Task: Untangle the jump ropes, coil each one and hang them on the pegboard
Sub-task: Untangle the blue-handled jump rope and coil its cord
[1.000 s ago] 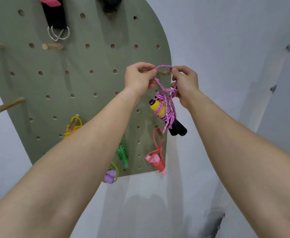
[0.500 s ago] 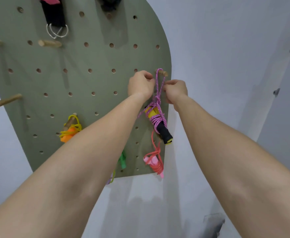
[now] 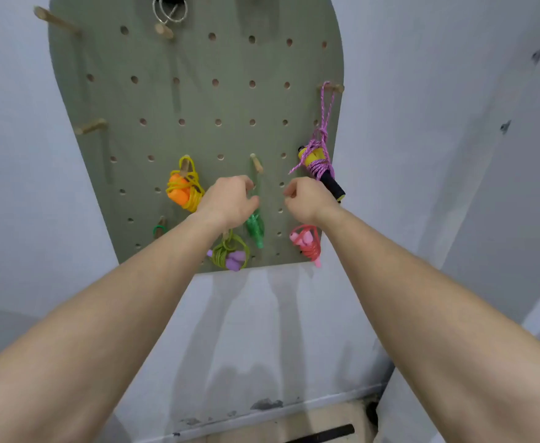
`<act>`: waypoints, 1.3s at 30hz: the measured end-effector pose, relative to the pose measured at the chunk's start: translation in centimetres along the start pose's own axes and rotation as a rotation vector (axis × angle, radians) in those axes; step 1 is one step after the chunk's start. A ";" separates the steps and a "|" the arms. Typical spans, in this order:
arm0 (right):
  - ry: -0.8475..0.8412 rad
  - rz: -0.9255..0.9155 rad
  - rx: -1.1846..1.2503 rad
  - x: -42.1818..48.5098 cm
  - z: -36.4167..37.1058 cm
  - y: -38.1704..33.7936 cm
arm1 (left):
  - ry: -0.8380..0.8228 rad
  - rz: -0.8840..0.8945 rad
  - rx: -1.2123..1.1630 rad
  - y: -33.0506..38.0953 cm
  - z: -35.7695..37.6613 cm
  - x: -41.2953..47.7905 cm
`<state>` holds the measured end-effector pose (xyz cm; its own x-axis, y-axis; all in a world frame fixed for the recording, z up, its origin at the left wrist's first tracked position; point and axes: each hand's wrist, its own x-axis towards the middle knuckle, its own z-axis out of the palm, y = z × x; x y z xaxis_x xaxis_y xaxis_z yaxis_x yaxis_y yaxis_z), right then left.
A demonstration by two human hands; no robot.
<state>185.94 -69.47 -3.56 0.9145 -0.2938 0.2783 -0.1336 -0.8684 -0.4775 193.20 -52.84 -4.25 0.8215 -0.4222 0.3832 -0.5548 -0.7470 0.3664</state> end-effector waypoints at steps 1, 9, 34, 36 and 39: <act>-0.016 -0.006 -0.021 -0.8 1.1 -0.3 | -0.021 -0.004 0.005 -1.1 0.4 -1.2; -0.184 -0.060 -0.125 -6.8 14.6 1.9 | -0.200 -0.078 0.076 -10.1 8.5 -10.2; -0.731 0.087 -0.194 -34.1 72.3 32.0 | -0.598 -0.347 0.124 -35.3 63.5 -46.7; -0.772 0.094 -0.203 -37.5 74.9 33.7 | -0.633 -0.369 0.120 -36.1 65.8 -50.4; -0.786 0.109 -0.226 -43.3 76.2 35.1 | -0.643 -0.428 0.083 -36.1 67.2 -56.4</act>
<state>170.77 -56.83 -95.87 0.8813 -0.0886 -0.4641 -0.2340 -0.9351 -0.2660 175.73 -36.60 -96.10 0.8911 -0.2839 -0.3540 -0.1808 -0.9376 0.2969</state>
